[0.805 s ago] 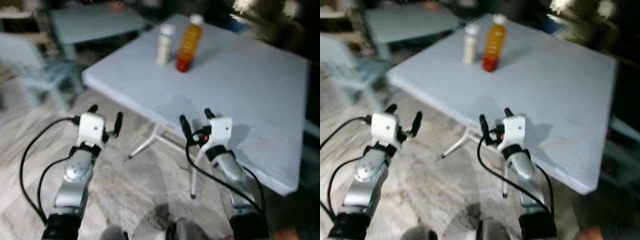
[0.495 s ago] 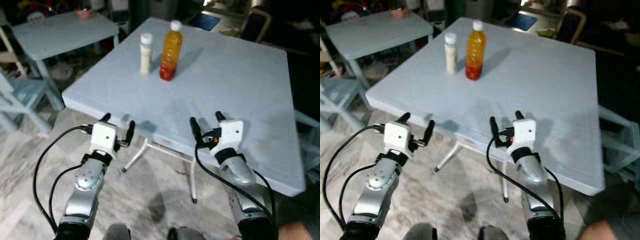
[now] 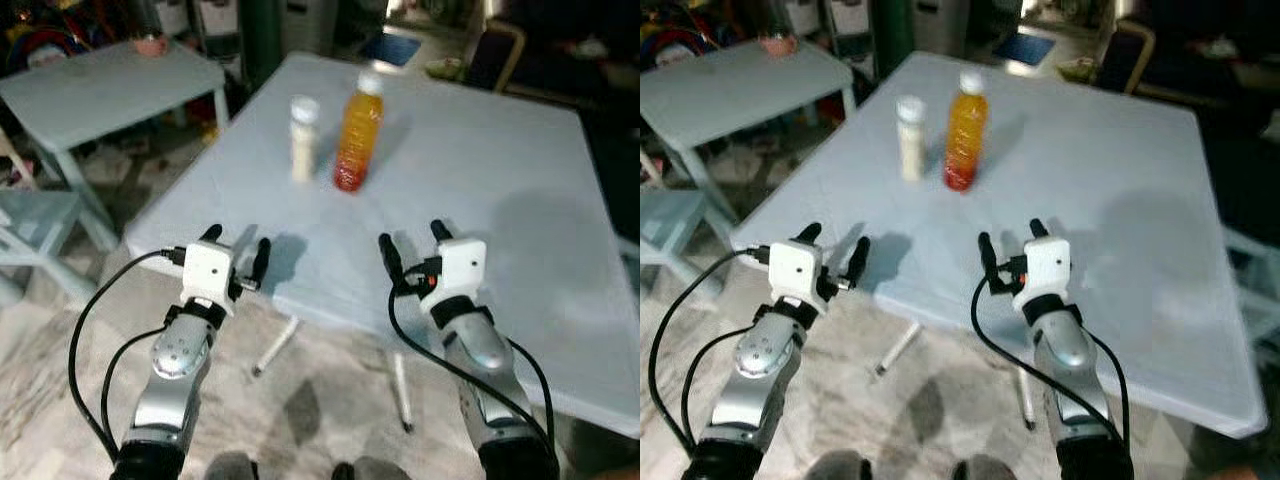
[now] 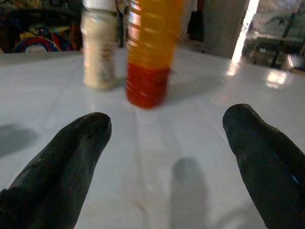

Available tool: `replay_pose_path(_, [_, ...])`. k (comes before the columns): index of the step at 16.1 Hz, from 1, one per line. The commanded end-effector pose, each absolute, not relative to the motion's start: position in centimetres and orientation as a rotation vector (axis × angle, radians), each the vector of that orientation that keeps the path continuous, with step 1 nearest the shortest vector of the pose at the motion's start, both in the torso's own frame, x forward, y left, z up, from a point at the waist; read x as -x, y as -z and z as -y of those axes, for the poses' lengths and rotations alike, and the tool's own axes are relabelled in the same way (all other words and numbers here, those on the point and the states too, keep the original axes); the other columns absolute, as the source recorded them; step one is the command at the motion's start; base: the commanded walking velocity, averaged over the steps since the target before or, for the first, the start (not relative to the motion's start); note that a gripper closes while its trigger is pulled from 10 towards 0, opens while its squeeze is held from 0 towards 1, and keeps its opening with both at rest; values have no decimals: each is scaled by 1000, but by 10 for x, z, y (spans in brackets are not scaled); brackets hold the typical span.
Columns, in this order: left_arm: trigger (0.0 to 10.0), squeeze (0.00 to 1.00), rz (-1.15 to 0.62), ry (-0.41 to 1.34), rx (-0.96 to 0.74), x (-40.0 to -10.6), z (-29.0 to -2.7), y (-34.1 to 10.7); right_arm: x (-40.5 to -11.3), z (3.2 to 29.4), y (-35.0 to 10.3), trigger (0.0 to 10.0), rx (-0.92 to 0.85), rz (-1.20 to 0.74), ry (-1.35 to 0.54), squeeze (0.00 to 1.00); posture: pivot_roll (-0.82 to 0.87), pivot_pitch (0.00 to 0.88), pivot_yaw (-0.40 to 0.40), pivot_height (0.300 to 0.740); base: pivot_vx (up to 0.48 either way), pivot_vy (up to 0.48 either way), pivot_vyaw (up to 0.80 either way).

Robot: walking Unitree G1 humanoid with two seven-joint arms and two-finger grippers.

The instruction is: Restocking fridge

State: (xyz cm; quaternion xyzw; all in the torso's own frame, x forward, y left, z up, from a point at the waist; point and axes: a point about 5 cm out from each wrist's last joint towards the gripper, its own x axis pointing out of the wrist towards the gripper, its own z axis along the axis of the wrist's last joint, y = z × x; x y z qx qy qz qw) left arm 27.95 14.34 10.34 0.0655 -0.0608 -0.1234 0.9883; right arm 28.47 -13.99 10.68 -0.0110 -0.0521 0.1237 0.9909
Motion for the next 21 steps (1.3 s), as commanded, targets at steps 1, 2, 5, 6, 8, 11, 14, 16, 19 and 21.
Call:
replay_pose_path(1, [10000,0,117,226,-139,-279,-151,-103,-286,133,-109,10000,25,117,-269,0,63,98,-66,740,356,322,0])
replay_pose_path(2, [10000,0,123,227,-149,-279,-151,-104,-286,133,-109,10000,27,117,-269,0,64,97,-66,740,356,322,0])
replay_pose_path(5, [10000,0,134,243,-162,-276,-148,-104,-287,133,-109,10000,32,117,-267,0,67,94,-66,740,360,109,0])
replay_pose_path(6, [10000,0,137,246,-154,-276,-148,-105,-287,132,-109,10000,32,118,-266,0,66,94,-66,740,0,0,0])
replay_pose_path(8, [10000,0,133,260,-150,-272,-147,-103,-287,131,-108,10000,34,120,-263,0,69,94,-66,740,0,0,0])
replay_pose_path(11, [10000,0,125,269,-153,-269,-148,-101,-286,129,-107,10000,35,118,-263,0,70,97,-68,740,0,0,0])
replay_pose_path(14, [10000,0,116,282,-145,-265,-148,-100,-291,135,-117,10000,54,153,-203,0,71,105,-65,740,0,0,-533])
replay_pose_path(16, [10000,0,123,265,-151,-263,-152,-102,-298,139,-132,10000,68,205,-175,0,72,110,-62,740,0,0,-634])
replay_pose_path(19, [10000,0,119,259,-156,-262,-155,-102,-306,136,-148,10000,105,262,-218,0,80,117,-58,740,0,0,0])
replay_pose_path(21, [10000,0,121,235,-171,-261,-157,-103,-312,135,-157,10000,118,287,-252,0,82,123,-54,740,0,0,0])
